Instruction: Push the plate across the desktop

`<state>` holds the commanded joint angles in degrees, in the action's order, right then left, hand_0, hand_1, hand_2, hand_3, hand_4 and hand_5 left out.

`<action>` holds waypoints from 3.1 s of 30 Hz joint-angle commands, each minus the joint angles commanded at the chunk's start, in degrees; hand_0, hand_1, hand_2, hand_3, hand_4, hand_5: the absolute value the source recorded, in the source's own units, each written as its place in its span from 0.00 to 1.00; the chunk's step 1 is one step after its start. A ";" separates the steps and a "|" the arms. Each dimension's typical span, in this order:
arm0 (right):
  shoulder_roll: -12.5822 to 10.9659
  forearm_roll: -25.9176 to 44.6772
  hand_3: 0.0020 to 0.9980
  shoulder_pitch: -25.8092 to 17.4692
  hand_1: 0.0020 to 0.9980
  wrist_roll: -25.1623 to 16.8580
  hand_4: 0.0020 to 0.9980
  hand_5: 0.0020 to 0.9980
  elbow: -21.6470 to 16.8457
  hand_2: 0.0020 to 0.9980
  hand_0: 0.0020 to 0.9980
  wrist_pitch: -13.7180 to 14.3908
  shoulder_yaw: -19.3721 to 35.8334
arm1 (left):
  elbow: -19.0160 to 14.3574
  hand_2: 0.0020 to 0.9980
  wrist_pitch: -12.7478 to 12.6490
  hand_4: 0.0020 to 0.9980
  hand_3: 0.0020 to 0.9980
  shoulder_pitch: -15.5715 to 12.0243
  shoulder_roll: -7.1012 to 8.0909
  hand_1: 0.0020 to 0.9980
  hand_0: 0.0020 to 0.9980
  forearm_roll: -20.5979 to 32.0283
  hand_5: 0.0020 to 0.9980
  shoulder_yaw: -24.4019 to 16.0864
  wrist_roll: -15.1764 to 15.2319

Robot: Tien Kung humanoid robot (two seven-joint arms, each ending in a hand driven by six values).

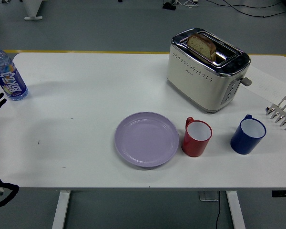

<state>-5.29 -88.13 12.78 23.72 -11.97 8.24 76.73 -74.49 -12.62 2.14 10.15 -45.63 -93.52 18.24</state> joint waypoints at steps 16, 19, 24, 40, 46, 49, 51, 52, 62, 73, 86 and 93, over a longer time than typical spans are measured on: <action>0.23 -0.35 0.58 -0.08 0.62 0.11 0.28 0.17 0.02 0.70 0.67 0.36 1.13 | -1.34 0.69 1.58 0.54 0.58 -3.91 -0.72 0.68 0.69 -0.25 1.00 -8.48 -1.21; 0.26 -0.45 0.58 0.00 0.62 0.11 0.28 0.17 0.03 0.70 0.67 0.38 1.23 | -2.30 0.69 5.04 0.54 0.58 -4.12 -1.00 0.69 0.69 -2.24 1.00 -9.67 -4.20; 0.28 -0.52 0.58 0.09 0.62 0.08 0.28 0.17 0.05 0.70 0.67 0.40 1.34 | -4.73 0.70 15.35 0.55 0.58 -4.33 -1.02 0.71 0.70 -6.84 1.00 -10.86 -13.43; 0.35 -0.70 0.58 0.00 0.62 0.33 0.28 0.17 -0.08 0.70 0.67 0.30 1.18 | -4.30 0.71 18.14 0.55 0.59 -1.21 -3.42 0.72 0.71 -7.67 1.00 -5.64 -16.37; 0.36 -0.94 0.58 -0.24 0.62 0.49 0.28 0.17 -0.17 0.70 0.67 0.17 1.08 | -3.13 0.71 14.38 0.55 0.59 -0.92 -4.14 0.72 0.71 -7.62 1.00 -5.51 -14.53; 0.37 -1.15 0.58 -0.38 0.62 0.58 0.28 0.17 -0.21 0.70 0.67 0.09 1.19 | -2.95 0.70 11.97 0.55 0.58 -0.90 -4.29 0.70 0.70 -7.41 1.00 -4.98 -13.98; 0.41 -1.73 0.58 -0.54 0.62 0.73 0.28 0.17 -0.27 0.70 0.67 -0.08 1.42 | -2.93 0.70 7.85 0.55 0.58 -0.82 -4.86 0.70 0.70 -6.37 1.00 -4.46 -12.72; 0.45 -2.02 0.58 -0.59 0.62 0.79 0.28 0.17 -0.29 0.70 0.67 -0.18 1.47 | -2.77 0.70 5.24 0.55 0.58 -0.81 -5.41 0.70 0.70 -4.63 1.00 -4.74 -11.67; 0.45 -1.50 0.58 -0.90 0.62 0.56 0.28 0.17 -0.19 0.70 0.67 0.06 1.37 | -1.72 0.66 1.65 0.53 0.57 -2.09 -5.95 0.67 0.66 5.12 1.00 -6.10 -10.53; 0.33 -0.61 0.58 -0.34 0.62 0.26 0.28 0.17 -0.06 0.70 0.67 0.08 0.66 | -1.01 0.66 2.87 0.53 0.57 -0.81 -4.96 0.67 0.66 6.89 1.00 -6.66 -10.37; 0.29 -1.70 0.58 0.48 0.62 0.14 0.28 0.17 -0.01 0.70 0.67 -0.08 1.40 | -0.92 0.65 2.41 0.51 0.57 -0.23 -5.08 0.66 0.65 5.86 1.00 -7.55 -10.02; 0.17 -1.21 0.58 0.79 0.62 0.00 0.28 0.17 0.03 0.70 0.67 0.07 1.05 | -1.12 0.65 2.44 0.50 0.56 0.15 -5.11 0.66 0.64 5.90 1.00 -7.71 -10.02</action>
<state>-5.12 -89.34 13.58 23.72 -11.94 8.30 77.78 -75.61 -10.18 2.29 5.04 -39.74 -101.23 8.23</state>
